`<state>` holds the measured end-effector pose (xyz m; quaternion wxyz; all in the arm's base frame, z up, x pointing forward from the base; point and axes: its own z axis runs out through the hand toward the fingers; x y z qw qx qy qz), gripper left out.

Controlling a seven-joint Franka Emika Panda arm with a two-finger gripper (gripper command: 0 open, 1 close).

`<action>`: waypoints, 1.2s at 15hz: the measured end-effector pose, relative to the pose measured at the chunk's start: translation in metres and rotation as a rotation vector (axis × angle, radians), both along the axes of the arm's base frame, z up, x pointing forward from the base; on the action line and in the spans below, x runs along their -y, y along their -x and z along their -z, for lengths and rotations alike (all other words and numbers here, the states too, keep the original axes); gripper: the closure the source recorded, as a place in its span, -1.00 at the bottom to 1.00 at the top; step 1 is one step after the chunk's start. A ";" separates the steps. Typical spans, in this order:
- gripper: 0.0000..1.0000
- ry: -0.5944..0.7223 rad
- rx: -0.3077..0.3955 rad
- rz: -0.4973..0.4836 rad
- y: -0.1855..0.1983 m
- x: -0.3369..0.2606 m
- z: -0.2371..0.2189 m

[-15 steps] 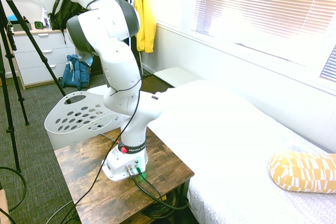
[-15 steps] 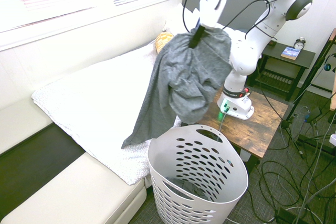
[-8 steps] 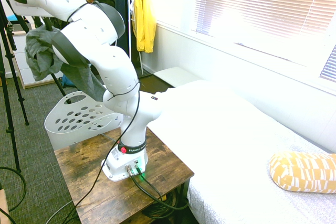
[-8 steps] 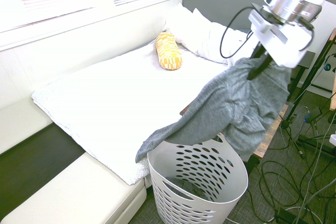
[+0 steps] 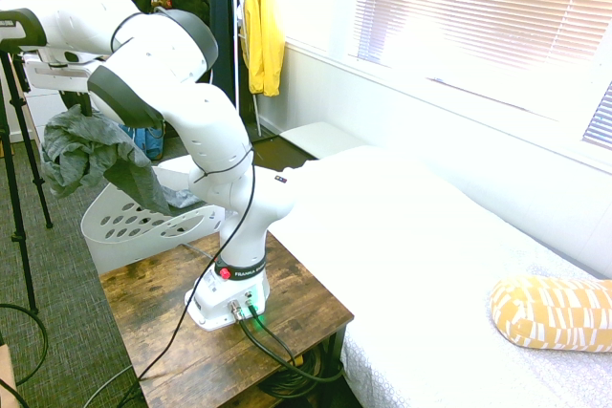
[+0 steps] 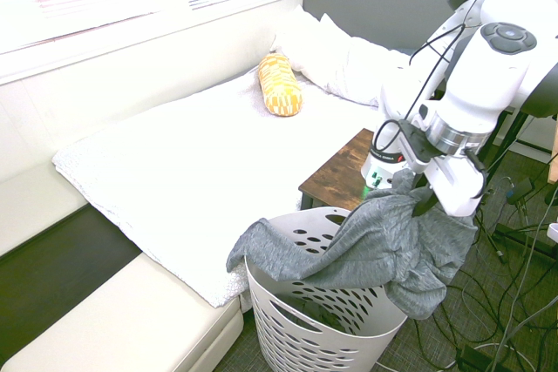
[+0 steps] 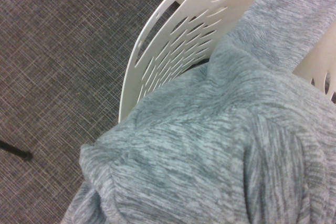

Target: Put my clothes in the laundry bag

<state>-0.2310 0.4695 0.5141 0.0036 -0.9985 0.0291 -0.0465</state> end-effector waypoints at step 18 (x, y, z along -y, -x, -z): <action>-1.00 -0.024 0.037 -0.037 -0.068 -0.014 0.066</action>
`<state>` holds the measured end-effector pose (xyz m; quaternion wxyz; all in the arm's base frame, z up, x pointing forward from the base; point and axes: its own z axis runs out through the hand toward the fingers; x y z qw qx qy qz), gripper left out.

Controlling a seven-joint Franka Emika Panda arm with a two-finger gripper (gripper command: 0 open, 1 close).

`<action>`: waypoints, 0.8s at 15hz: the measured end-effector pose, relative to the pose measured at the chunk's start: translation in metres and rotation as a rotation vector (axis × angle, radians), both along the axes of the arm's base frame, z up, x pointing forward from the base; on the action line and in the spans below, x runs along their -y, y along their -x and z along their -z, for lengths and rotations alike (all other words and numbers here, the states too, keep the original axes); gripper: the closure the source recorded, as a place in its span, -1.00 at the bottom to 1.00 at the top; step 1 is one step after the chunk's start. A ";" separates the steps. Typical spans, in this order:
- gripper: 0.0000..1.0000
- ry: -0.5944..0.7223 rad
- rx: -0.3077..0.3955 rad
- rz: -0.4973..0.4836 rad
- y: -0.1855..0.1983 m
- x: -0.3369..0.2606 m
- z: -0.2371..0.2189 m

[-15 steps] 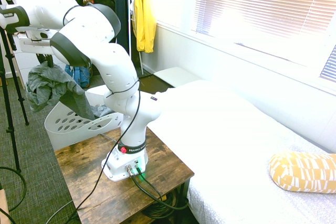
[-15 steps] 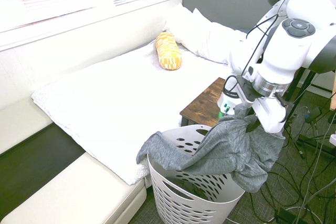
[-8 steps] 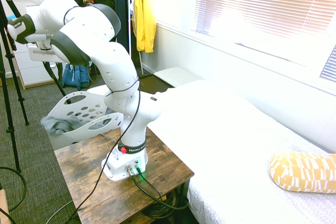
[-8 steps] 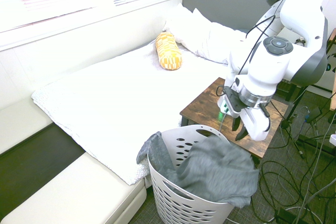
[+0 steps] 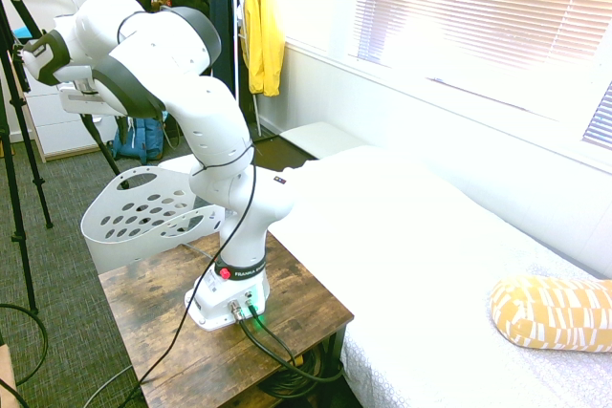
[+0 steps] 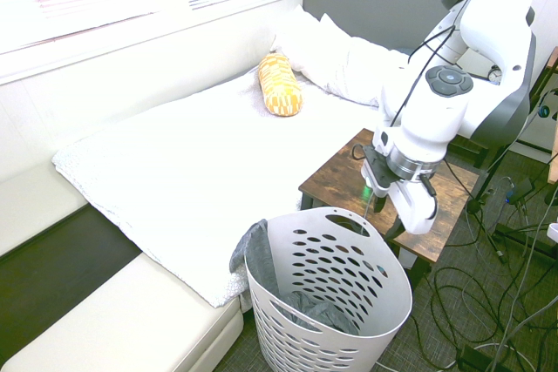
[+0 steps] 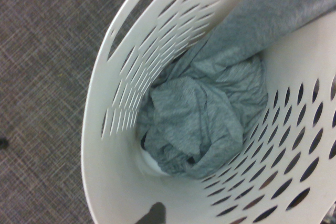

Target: Put my clothes in the laundry bag

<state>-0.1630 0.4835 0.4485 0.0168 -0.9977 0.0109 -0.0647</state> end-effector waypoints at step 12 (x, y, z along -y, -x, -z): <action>-1.00 -0.013 -0.171 0.279 -0.351 0.016 0.133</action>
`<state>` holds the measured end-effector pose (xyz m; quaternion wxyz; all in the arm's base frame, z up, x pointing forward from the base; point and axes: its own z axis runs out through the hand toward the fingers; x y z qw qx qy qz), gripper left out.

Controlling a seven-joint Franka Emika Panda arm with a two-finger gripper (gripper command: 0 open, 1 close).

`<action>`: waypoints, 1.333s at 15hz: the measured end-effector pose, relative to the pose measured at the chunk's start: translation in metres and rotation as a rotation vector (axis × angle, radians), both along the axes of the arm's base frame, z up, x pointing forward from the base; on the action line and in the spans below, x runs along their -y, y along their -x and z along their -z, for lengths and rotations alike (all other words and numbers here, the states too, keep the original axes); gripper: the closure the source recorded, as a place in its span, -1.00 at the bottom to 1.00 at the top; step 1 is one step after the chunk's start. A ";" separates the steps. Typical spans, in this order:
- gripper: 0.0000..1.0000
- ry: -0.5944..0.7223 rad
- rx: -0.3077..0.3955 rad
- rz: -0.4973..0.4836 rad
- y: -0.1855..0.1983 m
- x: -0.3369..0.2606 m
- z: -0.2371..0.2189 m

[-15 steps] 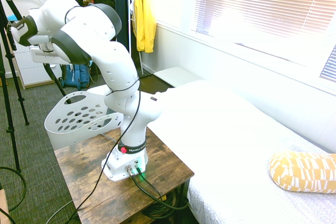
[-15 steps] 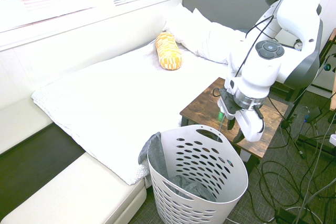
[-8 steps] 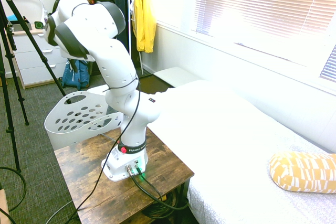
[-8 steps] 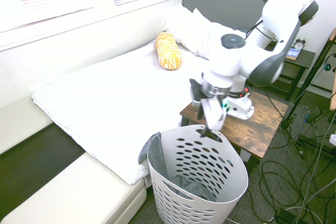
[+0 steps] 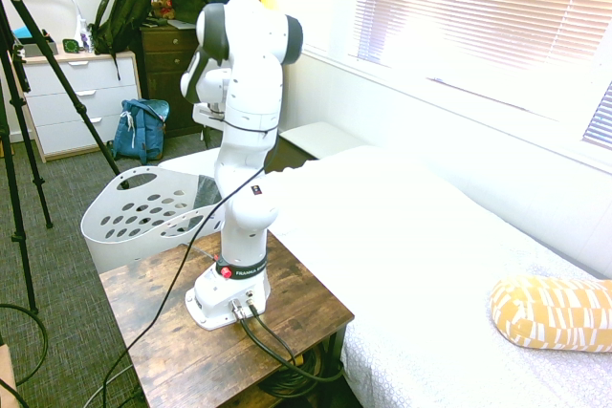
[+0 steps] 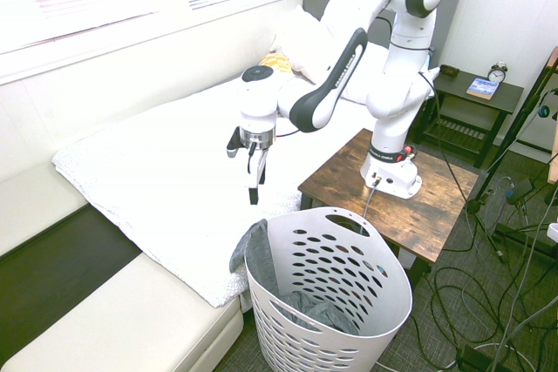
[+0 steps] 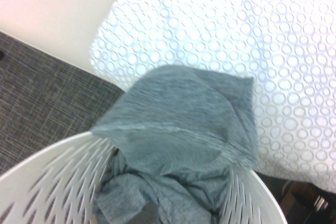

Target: Put my clothes in the laundry bag

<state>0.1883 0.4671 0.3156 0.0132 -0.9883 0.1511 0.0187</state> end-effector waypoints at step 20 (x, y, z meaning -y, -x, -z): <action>-1.00 0.436 -0.040 0.000 -0.027 -0.148 0.189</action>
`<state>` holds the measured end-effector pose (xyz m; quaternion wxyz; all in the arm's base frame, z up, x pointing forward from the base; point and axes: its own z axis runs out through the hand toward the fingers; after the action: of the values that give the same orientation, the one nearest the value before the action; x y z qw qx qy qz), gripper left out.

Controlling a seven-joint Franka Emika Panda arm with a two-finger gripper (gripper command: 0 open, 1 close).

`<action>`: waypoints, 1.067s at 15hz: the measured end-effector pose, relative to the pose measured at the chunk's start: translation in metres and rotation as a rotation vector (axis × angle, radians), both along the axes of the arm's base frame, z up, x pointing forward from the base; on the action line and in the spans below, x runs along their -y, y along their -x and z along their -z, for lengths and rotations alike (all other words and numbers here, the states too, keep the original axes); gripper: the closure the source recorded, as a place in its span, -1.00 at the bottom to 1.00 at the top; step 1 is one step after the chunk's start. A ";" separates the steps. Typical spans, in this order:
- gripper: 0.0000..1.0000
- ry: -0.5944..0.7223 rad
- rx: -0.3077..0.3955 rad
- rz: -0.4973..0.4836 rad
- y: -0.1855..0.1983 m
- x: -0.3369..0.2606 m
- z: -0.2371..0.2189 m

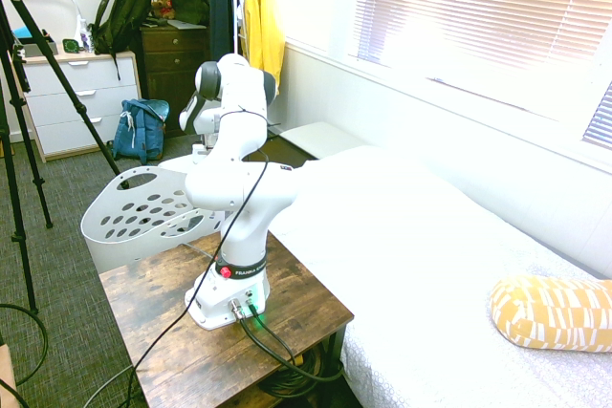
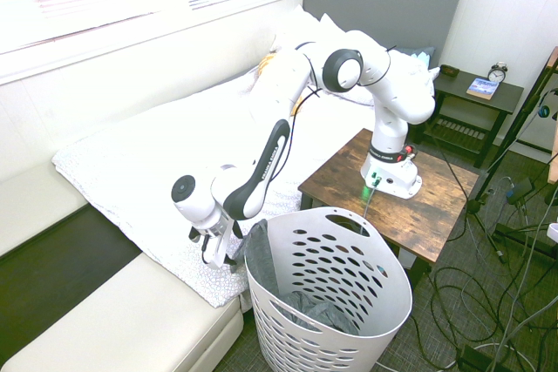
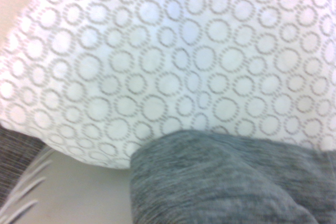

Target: Put my clothes in the laundry bag

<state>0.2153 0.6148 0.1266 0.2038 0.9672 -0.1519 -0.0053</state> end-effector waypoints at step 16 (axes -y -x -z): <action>1.00 0.076 -0.221 0.229 -0.034 0.019 0.003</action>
<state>0.2495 0.5963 0.1241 0.2536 0.9287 -0.2378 -0.1289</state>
